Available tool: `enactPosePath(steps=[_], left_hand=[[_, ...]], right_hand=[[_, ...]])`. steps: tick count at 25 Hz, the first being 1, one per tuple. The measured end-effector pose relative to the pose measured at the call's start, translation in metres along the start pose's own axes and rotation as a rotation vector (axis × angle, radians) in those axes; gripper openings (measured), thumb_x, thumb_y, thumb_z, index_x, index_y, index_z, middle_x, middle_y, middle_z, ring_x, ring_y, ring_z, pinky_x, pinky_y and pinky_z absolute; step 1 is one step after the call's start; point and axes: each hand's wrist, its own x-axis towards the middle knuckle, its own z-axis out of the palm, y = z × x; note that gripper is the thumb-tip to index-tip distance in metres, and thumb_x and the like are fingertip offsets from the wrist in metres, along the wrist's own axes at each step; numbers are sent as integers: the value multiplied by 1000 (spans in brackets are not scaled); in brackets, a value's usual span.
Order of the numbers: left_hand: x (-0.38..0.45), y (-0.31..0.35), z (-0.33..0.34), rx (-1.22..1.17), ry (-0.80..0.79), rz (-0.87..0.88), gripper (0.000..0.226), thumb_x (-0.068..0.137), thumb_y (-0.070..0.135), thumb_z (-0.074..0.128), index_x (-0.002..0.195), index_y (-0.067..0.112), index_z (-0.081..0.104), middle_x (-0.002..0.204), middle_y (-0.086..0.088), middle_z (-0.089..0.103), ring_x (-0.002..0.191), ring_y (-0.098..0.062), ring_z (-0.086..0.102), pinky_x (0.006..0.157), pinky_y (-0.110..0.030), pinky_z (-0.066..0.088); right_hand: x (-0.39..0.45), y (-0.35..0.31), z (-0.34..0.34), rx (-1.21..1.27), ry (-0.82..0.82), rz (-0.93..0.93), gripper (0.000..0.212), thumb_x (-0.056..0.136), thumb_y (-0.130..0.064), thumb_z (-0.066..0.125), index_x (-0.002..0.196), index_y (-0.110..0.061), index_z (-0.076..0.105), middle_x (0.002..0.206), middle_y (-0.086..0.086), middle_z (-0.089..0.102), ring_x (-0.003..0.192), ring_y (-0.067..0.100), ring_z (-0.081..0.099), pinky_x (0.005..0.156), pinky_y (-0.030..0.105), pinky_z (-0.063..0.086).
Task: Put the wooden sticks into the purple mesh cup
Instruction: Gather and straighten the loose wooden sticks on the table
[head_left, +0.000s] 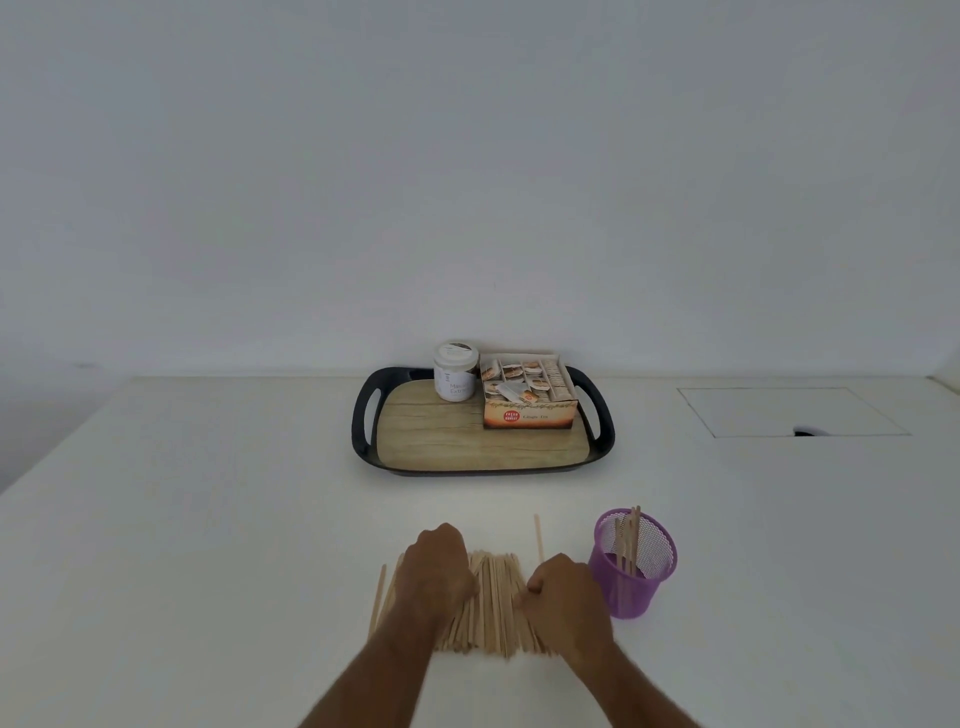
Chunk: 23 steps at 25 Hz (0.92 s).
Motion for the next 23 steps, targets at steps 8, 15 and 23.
enactPosePath(steps=[8, 15, 23], left_hand=[[3, -2, 4, -120, -23, -17, 11, 71, 8, 69, 81, 5, 71, 71, -1, 71, 62, -13, 69, 61, -26, 58], [1, 1, 1, -127, -9, 6, 14, 75, 14, 70, 68, 13, 58, 59, 5, 57, 50, -7, 57, 47, -17, 43], [-5, 49, -34, -601, 119, 171, 9, 80, 9, 72, 79, 17, 67, 77, 1, 72, 67, -13, 72, 70, -33, 63]], right_hand=[[-4, -1, -1, 67, 74, 3, 19, 82, -17, 56, 75, -17, 74, 56, -11, 55, 52, 7, 57, 49, 10, 39], [-15, -9, -18, 276, 134, -32, 8, 86, -20, 68, 79, -18, 69, 71, -11, 67, 66, 4, 64, 62, 15, 51], [-9, 4, -96, 447, 349, -23, 10, 85, -15, 69, 76, -19, 65, 63, -7, 66, 60, 6, 64, 59, 22, 52]])
